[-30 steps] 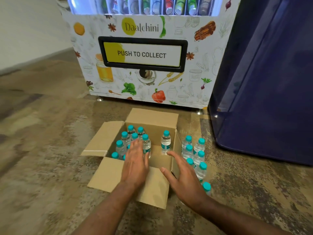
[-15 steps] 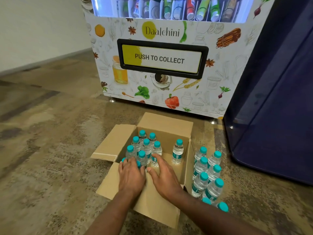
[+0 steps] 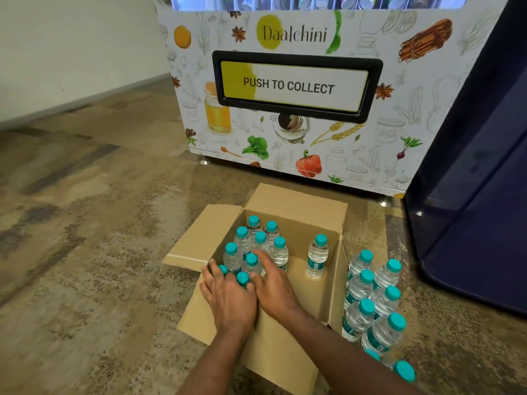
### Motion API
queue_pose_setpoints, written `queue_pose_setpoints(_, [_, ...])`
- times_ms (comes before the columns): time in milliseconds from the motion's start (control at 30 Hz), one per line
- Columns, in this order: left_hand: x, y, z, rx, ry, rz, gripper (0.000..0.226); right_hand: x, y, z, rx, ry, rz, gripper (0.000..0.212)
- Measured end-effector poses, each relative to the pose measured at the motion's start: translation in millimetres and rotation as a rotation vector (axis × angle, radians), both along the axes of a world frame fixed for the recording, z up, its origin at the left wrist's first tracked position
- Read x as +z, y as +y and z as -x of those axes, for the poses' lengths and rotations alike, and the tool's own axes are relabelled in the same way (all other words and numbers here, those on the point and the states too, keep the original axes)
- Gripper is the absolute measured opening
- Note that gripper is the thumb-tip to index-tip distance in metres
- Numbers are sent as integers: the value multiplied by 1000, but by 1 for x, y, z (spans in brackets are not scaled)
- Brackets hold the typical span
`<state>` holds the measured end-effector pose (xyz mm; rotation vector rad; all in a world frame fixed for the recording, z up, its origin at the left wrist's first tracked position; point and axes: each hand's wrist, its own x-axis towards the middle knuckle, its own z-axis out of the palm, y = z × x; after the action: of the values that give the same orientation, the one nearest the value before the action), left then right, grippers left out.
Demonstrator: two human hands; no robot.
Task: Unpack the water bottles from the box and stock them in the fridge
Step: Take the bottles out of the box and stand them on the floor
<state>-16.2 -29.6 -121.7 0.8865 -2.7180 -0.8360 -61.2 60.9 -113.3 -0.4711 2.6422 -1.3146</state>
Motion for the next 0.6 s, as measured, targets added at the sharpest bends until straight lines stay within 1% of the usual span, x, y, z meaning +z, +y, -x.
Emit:
queue_pose_setpoints(200, [0,2,8,58,5,17,44,-5,-4,13,21,-47,-24,54])
queue_pose_setpoints(367, [-3,3,10,93,7,10,49,-8,-11,23,52,-56,-69,59])
queue_pose_setpoints(467, [-1,4,12,114,6,13,46,-11,-14,26,37,-50,-86,60])
queue_pose_setpoints(533, [-1,6,13,121,20,9,45,-12,-14,27,10,-39,-101,59])
queue_pose_setpoints(600, [-3,6,13,114,28,9,44,-12,-12,29,-17,-52,-110,53])
